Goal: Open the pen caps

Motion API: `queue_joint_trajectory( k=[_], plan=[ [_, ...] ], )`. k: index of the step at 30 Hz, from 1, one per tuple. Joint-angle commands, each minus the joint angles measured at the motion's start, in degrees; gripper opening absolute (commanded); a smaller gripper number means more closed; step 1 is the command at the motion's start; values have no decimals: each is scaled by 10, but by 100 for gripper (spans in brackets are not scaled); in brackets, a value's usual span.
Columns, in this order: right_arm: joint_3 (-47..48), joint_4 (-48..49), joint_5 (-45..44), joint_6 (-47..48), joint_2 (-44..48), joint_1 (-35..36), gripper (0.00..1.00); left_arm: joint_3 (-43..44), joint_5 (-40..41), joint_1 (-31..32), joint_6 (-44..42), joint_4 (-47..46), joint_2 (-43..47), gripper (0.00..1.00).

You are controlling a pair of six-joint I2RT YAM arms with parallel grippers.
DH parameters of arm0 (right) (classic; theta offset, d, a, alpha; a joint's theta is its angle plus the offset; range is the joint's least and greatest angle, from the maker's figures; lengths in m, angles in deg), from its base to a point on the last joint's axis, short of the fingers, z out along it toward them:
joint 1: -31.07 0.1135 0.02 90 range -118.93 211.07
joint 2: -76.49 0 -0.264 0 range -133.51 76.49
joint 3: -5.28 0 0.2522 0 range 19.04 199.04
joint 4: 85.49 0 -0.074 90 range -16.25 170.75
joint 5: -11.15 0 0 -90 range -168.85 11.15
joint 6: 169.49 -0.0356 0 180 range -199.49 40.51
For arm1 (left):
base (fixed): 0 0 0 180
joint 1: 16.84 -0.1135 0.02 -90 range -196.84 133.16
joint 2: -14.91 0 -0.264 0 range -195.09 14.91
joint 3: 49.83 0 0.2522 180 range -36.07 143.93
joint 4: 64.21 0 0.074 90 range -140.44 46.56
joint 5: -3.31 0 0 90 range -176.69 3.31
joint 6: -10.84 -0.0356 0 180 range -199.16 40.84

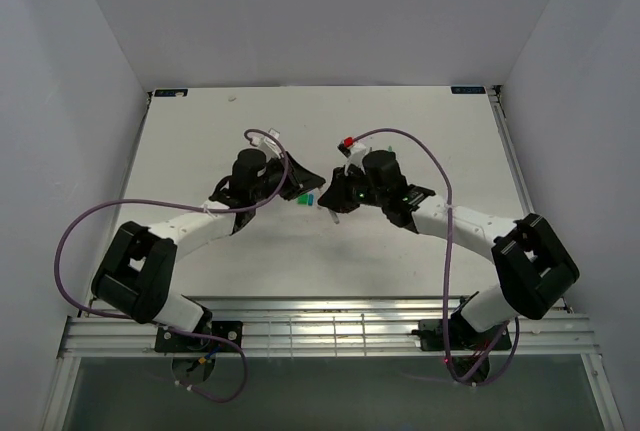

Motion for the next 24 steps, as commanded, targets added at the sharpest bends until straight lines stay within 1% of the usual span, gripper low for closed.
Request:
queue_joint_trajectory(
  k=[1,2,3,5,6,7,8,10,11,13,14,15,16,17,18,19,20,21,22,23,24],
  plan=[
    [43,-177,-307,95,5,86,8,106,148,-9,-18,134,30,0],
    [50,-193,-403,106,0,116,8,126,168,-13,-17,163,25,0],
    [51,-206,-444,108,-4,128,8,144,186,-19,-18,206,21,0],
    [52,-237,-523,105,-14,146,8,188,223,-25,-25,230,13,0],
    [50,-242,-527,105,-19,146,8,197,223,-30,-28,250,14,0],
    [49,-242,-529,105,-17,145,8,200,223,-34,-36,245,16,0],
    [47,-241,-517,106,-15,137,8,205,240,-36,-45,248,21,0],
    [47,-234,-498,120,-6,131,8,203,248,-38,-59,253,28,0],
    [47,-226,-439,126,-4,122,8,194,242,-40,-64,243,33,0],
    [34,-183,-344,119,8,100,8,126,209,-46,-54,165,68,0],
    [22,-157,-218,113,15,75,8,97,189,-48,-50,124,79,0],
    [8,-83,-141,106,26,63,8,45,147,-55,-46,43,97,0],
    [-19,-48,-75,84,29,54,8,23,119,-59,-42,-2,99,0],
    [-27,-17,18,73,31,47,8,8,92,-64,-38,-37,98,0],
    [-33,26,51,62,32,44,8,-17,62,-70,-33,-82,98,0],
    [-41,48,92,36,29,41,8,-35,43,-70,-31,-118,101,0],
    [-45,75,174,18,25,29,8,-54,26,-73,-25,-209,103,0],
    [-52,106,203,-3,18,26,8,-71,15,-75,-15,-245,105,0],
    [-62,159,226,-23,15,22,8,-98,-5,-75,-7,-280,104,0],
    [-63,170,250,-45,15,20,8,-107,-18,-77,6,-349,102,0],
    [-66,179,257,-54,13,20,8,-112,-25,-80,12,-355,100,0]
  ],
)
